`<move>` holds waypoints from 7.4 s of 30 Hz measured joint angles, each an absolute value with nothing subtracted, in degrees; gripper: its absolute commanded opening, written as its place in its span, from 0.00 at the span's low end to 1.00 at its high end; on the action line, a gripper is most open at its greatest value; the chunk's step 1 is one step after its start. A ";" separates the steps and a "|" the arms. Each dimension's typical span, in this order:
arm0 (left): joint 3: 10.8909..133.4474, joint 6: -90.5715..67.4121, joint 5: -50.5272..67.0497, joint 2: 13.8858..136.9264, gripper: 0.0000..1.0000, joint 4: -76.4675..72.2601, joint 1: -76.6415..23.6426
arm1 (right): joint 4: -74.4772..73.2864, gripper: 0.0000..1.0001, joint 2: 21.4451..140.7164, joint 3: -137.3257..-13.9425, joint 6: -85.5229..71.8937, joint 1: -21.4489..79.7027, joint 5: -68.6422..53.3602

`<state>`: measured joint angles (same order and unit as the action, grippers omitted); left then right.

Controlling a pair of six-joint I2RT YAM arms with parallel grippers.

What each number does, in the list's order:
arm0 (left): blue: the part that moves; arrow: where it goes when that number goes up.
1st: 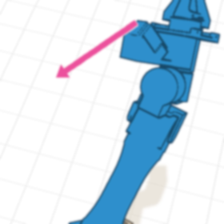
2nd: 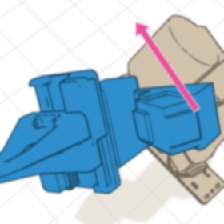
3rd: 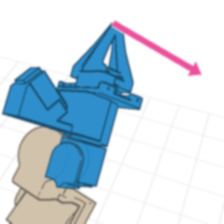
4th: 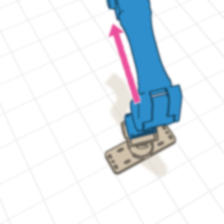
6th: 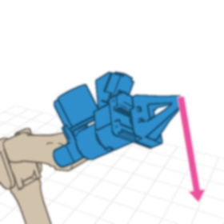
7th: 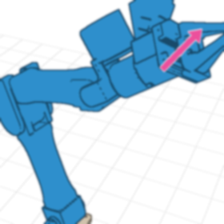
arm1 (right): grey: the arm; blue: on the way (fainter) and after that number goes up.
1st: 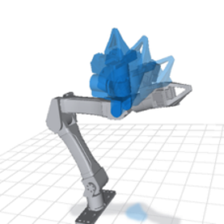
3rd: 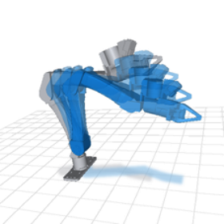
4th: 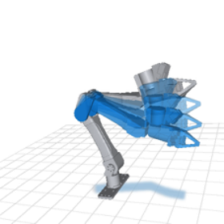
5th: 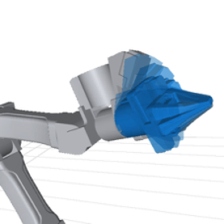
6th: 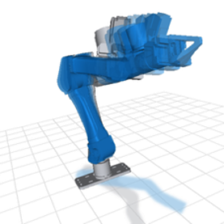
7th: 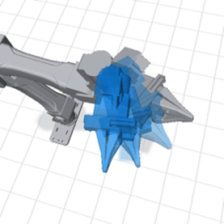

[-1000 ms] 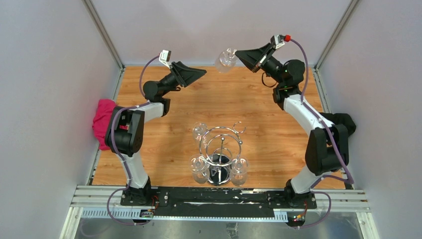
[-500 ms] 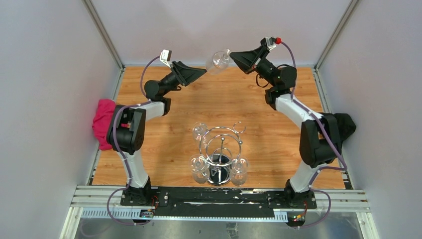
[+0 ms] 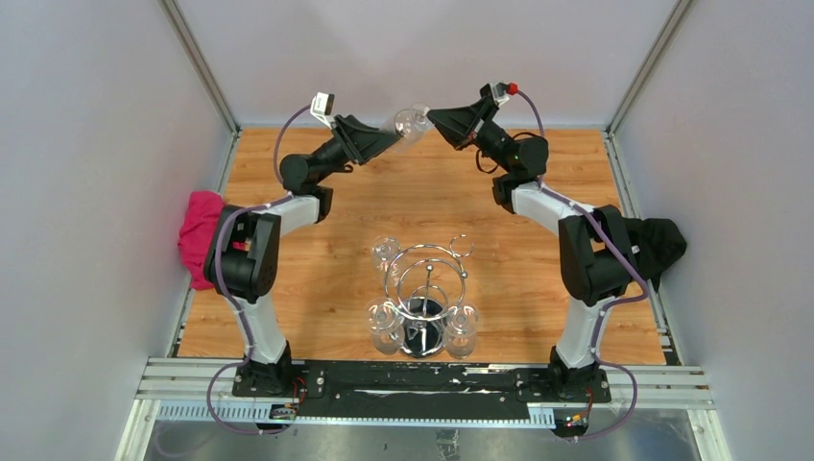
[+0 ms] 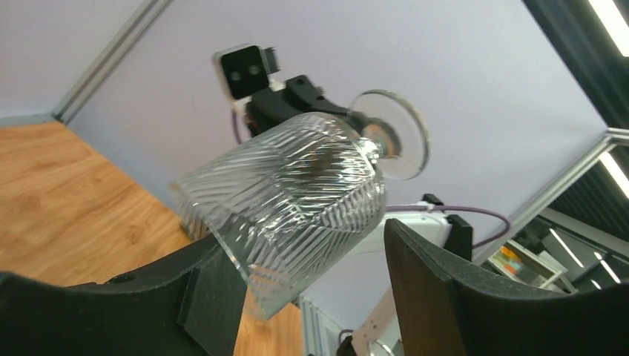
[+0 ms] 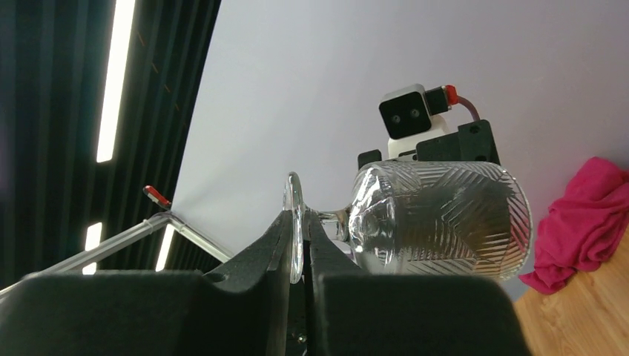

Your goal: Take the wine glass off the wine glass rack

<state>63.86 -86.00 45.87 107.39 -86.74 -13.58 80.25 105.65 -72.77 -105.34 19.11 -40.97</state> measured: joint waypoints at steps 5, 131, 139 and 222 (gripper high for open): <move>61.34 -85.93 45.80 102.00 0.59 -86.28 -14.28 | 84.12 0.00 107.55 -74.28 -107.68 20.16 -39.75; 129.67 -14.20 2.61 126.02 0.00 63.35 6.31 | -7.70 0.99 64.34 -66.87 -36.80 6.35 -38.98; 128.44 -13.67 1.80 129.75 0.00 63.26 6.50 | -7.70 0.99 64.38 -65.87 -36.80 6.35 -38.94; 74.00 -35.83 38.35 68.93 0.47 25.10 -3.36 | 0.40 0.99 63.99 -58.19 -42.24 6.31 -42.65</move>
<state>74.00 -35.83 38.35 68.93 25.10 -3.36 0.40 63.99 -58.19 -42.24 6.31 -42.65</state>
